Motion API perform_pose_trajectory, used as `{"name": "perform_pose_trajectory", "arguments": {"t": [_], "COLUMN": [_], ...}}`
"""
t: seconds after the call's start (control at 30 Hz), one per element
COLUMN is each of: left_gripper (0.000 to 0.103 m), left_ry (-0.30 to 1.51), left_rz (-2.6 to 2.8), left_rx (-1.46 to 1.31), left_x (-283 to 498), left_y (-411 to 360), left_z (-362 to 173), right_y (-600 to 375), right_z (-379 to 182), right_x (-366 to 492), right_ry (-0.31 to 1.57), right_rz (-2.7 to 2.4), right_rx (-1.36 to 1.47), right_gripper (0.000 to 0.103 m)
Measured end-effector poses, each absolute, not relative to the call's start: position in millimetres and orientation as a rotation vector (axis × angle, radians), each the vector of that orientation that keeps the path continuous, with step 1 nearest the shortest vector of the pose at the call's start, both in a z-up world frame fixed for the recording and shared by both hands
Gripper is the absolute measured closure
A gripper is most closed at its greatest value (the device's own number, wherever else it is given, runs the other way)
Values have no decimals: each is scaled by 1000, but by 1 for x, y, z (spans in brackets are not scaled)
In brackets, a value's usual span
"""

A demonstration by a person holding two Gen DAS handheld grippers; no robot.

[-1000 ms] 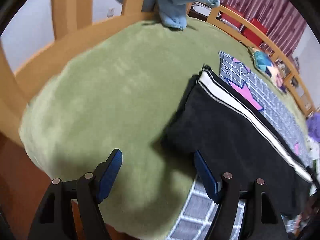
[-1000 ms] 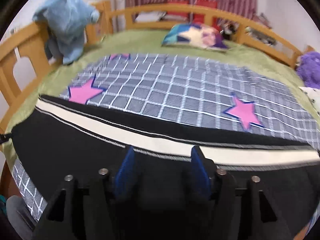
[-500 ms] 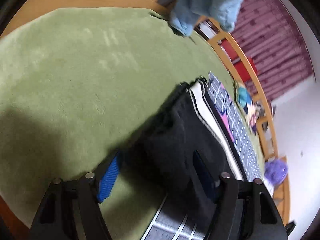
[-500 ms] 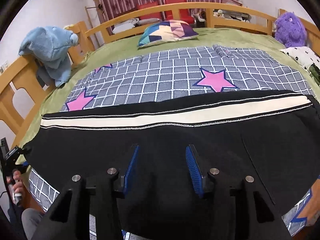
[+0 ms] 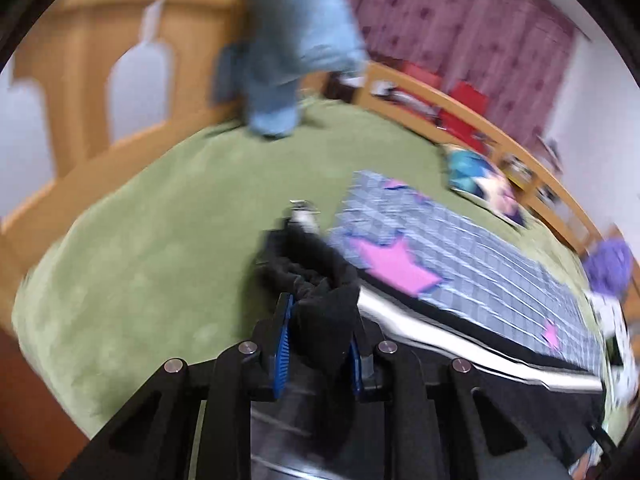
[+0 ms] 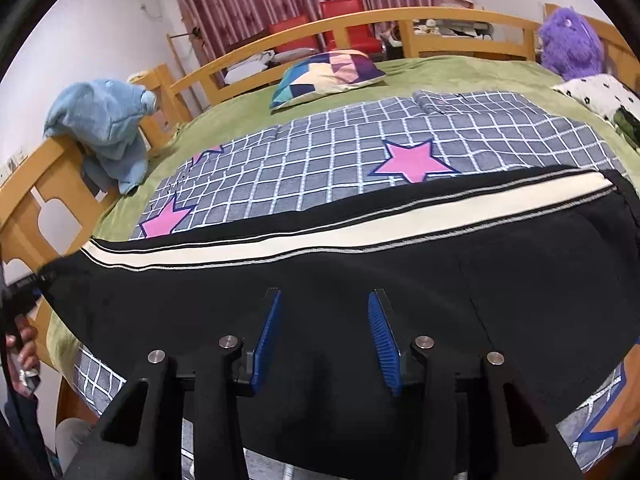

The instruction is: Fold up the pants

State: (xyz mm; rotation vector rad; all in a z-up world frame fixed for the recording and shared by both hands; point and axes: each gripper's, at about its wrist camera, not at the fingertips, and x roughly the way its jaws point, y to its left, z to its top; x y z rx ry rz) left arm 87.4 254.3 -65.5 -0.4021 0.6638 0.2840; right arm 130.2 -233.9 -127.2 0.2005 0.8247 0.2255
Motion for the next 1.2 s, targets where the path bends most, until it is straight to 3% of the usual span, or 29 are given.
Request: {"name": "perform_pose_trajectory", "arguments": {"t": [0.27, 0.47, 0.63, 0.73, 0.8, 0.87, 0.93, 1.1, 1.2], "left_gripper": [82, 82, 81, 71, 57, 30, 21, 20, 20], "left_ry": [680, 777, 911, 919, 902, 858, 791, 770, 808], "left_rz": [-15, -222, -315, -357, -398, -416, -367, -278, -223], "left_rx": [-184, -84, -61, -87, -110, -115, -103, -167, -292], "left_x": [112, 104, 95, 88, 78, 70, 67, 61, 65], "left_y": [93, -21, -55, -45, -36, -29, -19, 33, 71], "left_z": [-33, -81, -128, -136, -127, -115, -107, -106, -113], "right_y": [-261, -277, -281, -274, -268, -255, -242, -206, -181], "right_z": [-122, -123, -127, -130, -130, -131, -134, -149, -161], "right_x": [111, 105, 106, 109, 111, 115, 121, 133, 140], "right_ry": [796, 805, 820, 836, 839, 848, 868, 944, 1005], "right_rz": [226, 246, 237, 242, 249, 264, 289, 364, 421], "right_rx": [238, 310, 341, 332, 315, 291, 280, 250, 237], "right_gripper": [58, 58, 58, 58, 58, 58, 58, 57, 50]}}
